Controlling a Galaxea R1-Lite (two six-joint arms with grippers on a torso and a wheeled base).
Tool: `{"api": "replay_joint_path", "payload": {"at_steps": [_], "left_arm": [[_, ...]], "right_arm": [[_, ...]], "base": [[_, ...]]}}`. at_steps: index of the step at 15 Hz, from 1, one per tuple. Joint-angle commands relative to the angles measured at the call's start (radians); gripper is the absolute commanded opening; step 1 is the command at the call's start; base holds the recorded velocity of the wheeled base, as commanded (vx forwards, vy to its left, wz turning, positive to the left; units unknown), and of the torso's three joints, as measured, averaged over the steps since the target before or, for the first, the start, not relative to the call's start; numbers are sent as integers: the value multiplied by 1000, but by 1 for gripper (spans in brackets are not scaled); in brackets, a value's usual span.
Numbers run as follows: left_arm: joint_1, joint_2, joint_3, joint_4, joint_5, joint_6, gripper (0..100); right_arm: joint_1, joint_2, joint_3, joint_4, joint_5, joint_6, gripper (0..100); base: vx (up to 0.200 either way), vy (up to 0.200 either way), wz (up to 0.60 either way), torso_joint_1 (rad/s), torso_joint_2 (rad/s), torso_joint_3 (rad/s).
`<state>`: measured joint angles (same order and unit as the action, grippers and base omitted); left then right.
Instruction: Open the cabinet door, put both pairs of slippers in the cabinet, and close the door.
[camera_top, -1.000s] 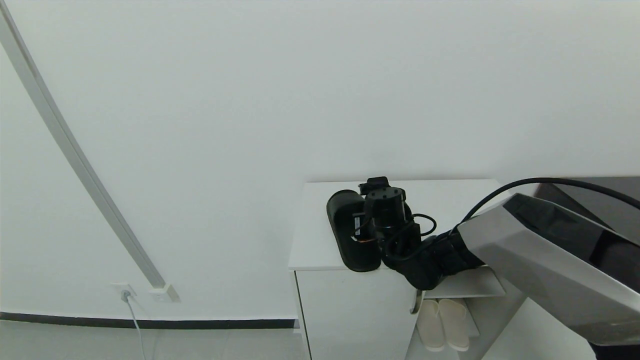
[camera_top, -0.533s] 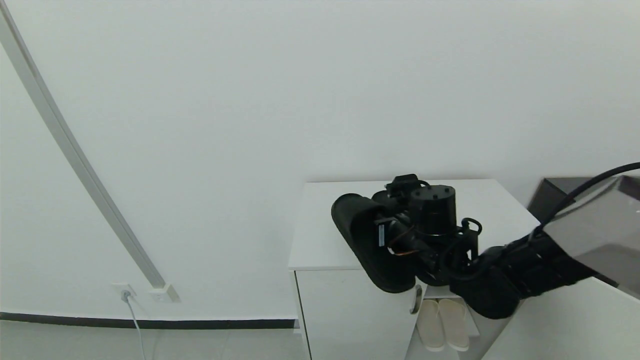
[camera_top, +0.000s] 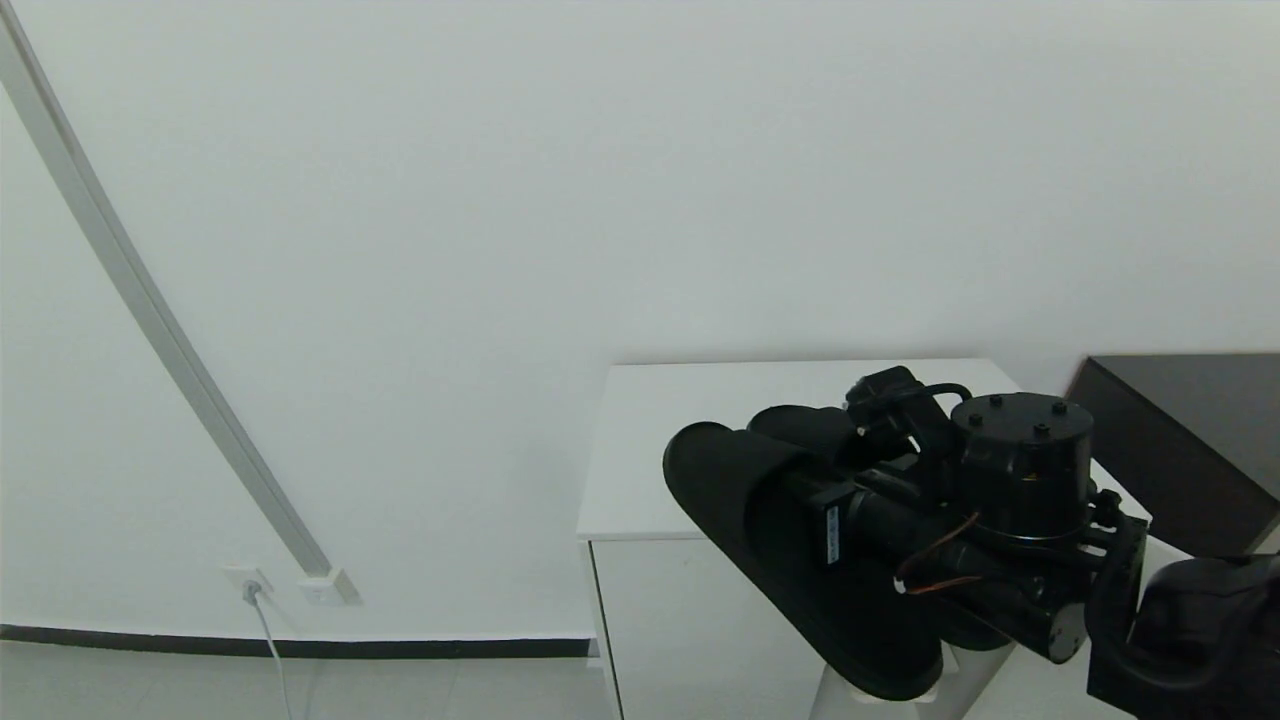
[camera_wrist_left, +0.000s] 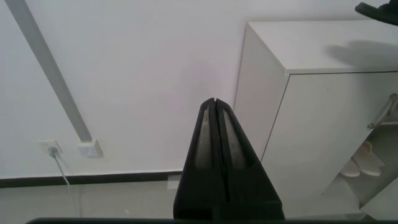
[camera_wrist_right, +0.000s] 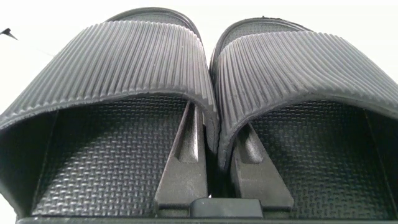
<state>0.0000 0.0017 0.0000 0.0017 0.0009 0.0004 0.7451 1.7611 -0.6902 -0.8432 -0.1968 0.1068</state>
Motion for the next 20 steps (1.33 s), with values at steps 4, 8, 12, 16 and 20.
{"api": "replay_joint_path", "payload": {"at_steps": [4,8,12,16,20], "left_arm": [[0,0,0,0,1,-2,0],[0,0,0,0,1,-3,0],[0,0,0,0,1,-3,0],[0,0,0,0,2,-3,0],[0,0,0,0,1,-3,0]], "right_arm": [[3,-18,12,-2,-6,-1,0],[-4,-11,12,0,-7,-1,0],[-6,-12,12,-2,-7,-2,0],[-6,-11,15,-2,-9,-12,0],[-4,-5,17,-2,-7,-13,0]], "base": [[0,0,0,0,0,0],[-150,0,0,4,2,1],[-200,0,0,-6,1,5],[-150,0,0,-2,2,3],[0,0,0,0,0,0]]}}
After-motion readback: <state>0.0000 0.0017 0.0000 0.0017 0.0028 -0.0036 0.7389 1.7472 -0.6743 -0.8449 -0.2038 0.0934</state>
